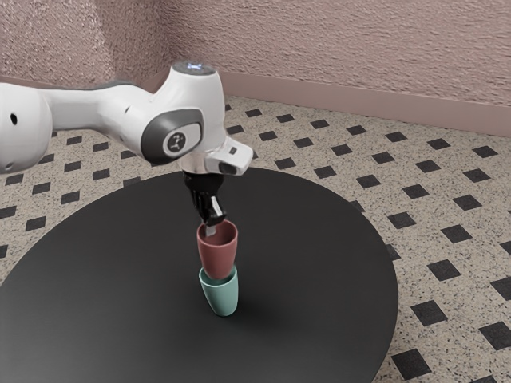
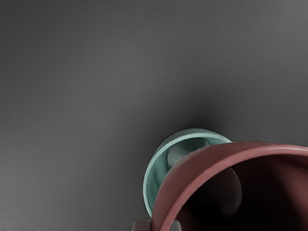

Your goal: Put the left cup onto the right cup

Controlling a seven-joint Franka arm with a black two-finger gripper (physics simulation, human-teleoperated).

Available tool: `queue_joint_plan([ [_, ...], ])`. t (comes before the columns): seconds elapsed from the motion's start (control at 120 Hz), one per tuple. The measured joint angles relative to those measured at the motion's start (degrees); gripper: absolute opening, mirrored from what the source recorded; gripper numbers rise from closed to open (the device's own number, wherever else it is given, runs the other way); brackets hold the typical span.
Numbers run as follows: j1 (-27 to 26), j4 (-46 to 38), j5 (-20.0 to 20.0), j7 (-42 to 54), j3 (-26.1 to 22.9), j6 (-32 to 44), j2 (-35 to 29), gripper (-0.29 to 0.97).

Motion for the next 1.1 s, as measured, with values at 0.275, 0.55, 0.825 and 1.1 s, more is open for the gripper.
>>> queue_joint_plan([
  [0.275, -0.03, -0.59, 0.01, -0.05, 0.0, 0.77, 0.08, -0.11],
  [0.55, -0.07, -0.91, -0.07, -0.09, 0.0, 1.11, 0.0, -0.11],
  [0.825, 0.18, -1.43, -0.08, -0.12, -0.01, 1.42, 0.0, -0.11],
  [1.1, 0.39, -2.08, -0.07, -0.14, 0.03, 1.91, 0.21, -0.11],
])
